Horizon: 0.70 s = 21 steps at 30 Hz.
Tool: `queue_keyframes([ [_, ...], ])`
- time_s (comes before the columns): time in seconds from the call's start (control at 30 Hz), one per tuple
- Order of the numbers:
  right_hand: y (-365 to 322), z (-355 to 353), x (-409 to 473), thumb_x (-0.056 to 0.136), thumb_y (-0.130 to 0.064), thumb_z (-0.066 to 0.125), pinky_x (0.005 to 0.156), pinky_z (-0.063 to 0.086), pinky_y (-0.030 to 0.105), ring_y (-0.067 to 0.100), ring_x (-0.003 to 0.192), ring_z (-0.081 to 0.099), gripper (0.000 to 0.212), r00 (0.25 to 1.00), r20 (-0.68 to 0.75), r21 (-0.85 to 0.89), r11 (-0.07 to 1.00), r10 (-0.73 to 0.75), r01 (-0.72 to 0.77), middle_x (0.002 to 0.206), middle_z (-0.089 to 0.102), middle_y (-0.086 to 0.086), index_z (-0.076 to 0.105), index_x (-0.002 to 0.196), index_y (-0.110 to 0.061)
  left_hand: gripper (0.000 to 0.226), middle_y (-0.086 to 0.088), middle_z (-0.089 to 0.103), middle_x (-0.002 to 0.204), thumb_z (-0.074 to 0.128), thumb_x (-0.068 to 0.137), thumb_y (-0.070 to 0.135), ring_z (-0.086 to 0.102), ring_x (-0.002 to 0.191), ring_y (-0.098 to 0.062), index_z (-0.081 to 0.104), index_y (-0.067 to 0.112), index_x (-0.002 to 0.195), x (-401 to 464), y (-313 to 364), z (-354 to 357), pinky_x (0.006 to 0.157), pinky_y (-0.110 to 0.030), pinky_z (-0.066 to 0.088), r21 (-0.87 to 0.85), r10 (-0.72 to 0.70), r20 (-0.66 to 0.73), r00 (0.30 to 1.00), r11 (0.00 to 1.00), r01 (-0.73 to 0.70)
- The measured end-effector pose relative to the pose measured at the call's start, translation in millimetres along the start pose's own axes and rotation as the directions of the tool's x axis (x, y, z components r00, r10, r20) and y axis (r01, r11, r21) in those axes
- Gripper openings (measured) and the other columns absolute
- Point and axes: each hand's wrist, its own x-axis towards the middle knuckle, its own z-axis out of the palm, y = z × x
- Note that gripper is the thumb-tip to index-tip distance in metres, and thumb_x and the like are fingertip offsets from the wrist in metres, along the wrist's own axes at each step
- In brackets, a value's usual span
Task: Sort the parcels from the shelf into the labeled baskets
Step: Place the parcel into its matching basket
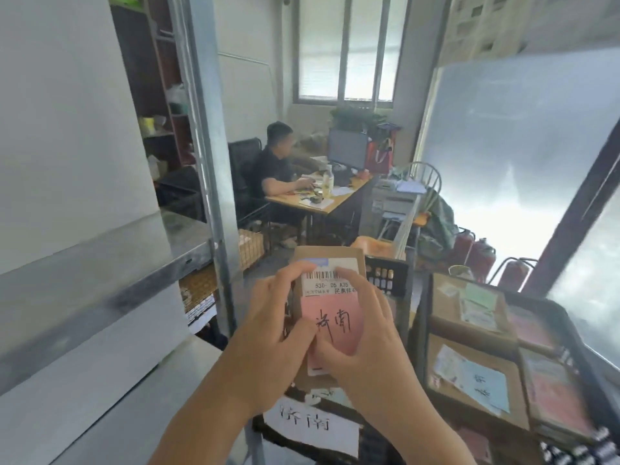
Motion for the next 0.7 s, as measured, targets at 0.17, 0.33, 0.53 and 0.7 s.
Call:
queue_keyframes([
  [0.17,24,12,28,0.067,-0.066,0.065,0.099,0.055,0.040,0.009,0.140,0.038,0.089,0.989,-0.129,-0.255,0.962,0.070,-0.101,0.154,0.017,-0.031,0.017,0.142,-0.068,0.050,0.023,0.040,0.133,0.045,0.108,0.031,0.060,0.108,0.010,0.034,0.069,0.138,53,-33,12,0.084,-0.033,0.063,0.014,0.007,0.081,0.997,1.000,-0.008],
  [0.33,64,15,76,0.078,-0.066,0.065,0.084,0.051,0.027,0.005,0.121,0.047,0.079,0.968,-0.224,-0.334,0.924,0.111,-0.183,0.141,0.022,-0.030,0.017,0.141,-0.060,0.045,0.021,0.040,0.139,0.036,0.109,0.035,0.054,0.113,0.014,0.031,0.065,0.142,111,-68,31,0.083,-0.018,0.059,0.045,-0.029,0.149,0.988,0.999,0.022],
  [0.53,144,24,145,0.067,-0.074,0.051,0.080,0.057,0.034,0.014,0.114,0.055,0.086,0.937,-0.266,-0.368,0.874,0.228,-0.317,0.142,0.034,-0.014,0.023,0.145,-0.049,0.036,0.018,0.050,0.137,0.030,0.110,0.044,0.062,0.113,0.000,0.034,0.064,0.139,178,-126,49,0.080,-0.026,0.058,0.217,-0.121,0.098,0.988,0.971,0.097],
  [0.7,221,46,200,0.071,-0.064,0.067,0.084,0.060,0.041,0.019,0.117,0.051,0.089,0.880,-0.273,-0.363,0.805,0.389,-0.469,0.144,0.035,-0.004,0.023,0.145,-0.043,0.047,0.017,0.044,0.140,0.047,0.105,0.033,0.043,0.120,-0.005,0.031,0.058,0.141,228,-190,37,0.092,-0.037,0.047,0.544,-0.216,-0.056,0.975,0.812,0.211],
])
